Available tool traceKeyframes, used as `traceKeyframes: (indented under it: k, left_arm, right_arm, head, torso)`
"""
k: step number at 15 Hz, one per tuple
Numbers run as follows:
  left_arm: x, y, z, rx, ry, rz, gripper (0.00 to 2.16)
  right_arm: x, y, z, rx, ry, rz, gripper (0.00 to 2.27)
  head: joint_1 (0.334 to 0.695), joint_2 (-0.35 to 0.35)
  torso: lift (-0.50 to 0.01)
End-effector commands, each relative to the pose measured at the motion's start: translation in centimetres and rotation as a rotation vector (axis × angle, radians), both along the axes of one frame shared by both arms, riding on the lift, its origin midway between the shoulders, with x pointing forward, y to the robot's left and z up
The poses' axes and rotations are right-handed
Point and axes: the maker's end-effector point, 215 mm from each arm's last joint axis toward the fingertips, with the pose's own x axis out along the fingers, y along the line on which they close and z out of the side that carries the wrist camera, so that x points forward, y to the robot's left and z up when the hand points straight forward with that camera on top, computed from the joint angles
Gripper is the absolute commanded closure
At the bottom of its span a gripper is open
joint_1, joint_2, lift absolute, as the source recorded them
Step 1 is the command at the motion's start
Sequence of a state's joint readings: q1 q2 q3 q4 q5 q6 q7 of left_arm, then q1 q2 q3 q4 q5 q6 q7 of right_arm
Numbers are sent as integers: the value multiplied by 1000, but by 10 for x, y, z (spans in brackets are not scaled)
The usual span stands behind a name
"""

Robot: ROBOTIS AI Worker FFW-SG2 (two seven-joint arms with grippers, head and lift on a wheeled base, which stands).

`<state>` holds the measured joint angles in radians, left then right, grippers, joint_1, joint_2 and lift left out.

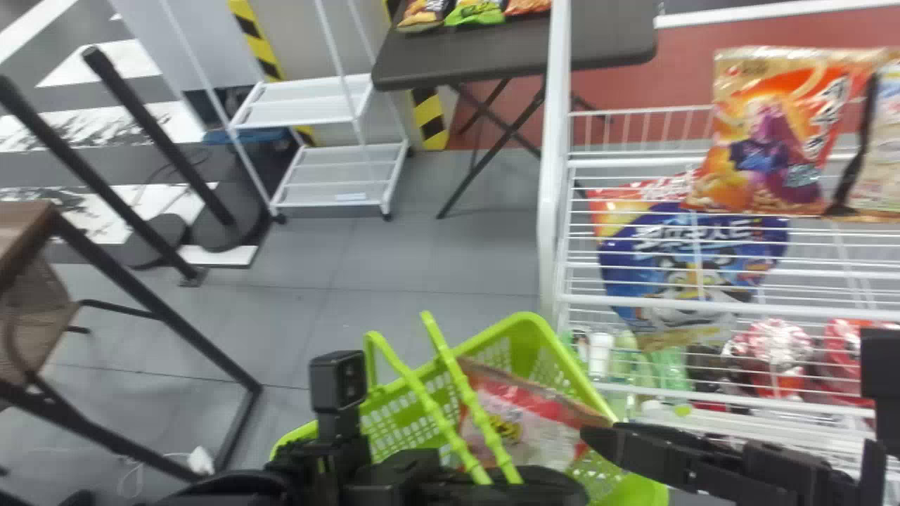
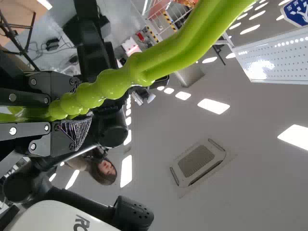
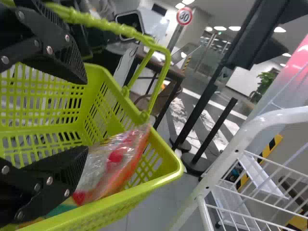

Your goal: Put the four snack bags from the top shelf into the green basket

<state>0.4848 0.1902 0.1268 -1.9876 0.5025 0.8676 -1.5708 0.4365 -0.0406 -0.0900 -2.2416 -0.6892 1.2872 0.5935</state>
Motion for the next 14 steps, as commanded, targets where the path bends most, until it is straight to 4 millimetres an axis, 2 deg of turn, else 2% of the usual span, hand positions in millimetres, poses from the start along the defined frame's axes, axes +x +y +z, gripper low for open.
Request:
traceKeyframes:
  k: [1, 2, 4, 6, 8, 9, 12, 14]
  left_arm:
    - [-2, 1, 1, -8, 2, -4, 2148]
    - [-3, 1, 0, -8, 5, -3, 2148]
    - [-2, 1, 1, -7, 0, -3, 2148]
    - [-3, 1, 0, -5, 4, -6, 2148]
    - [-2, -1, 1, -8, -1, -13, 2148]
    - [0, -1, 1, -4, -4, -16, 2148]
    - [0, -1, 1, -5, -2, -17, 2148]
    - [0, -1, 0, -4, 1, -18, 2148]
  right_arm:
    - [39, -42, 13, -13, -67, -121, 60]
    - [68, -66, 14, -70, -125, -194, 60]
    - [120, -103, 6, -192, -192, -299, 60]
    - [176, -137, 15, -255, -295, -420, 60]
    - [209, -160, 20, -334, -361, -501, 60]
    - [226, -173, 21, -385, -398, -544, 60]
    - [275, -181, 18, -479, -459, -589, 60]
    - [304, -181, 17, -553, -507, -612, 60]
  head:
    - [695, 188]
    - [695, 155]
    - [695, 35]
    - [695, -31]
    - [695, -111]
    - [695, -127]
    - [695, -169]
    - [695, -172]
  torso:
    - [0]
    - [0]
    - [0]
    - [0]
    - [0]
    - [0]
    - [0]
    - [0]
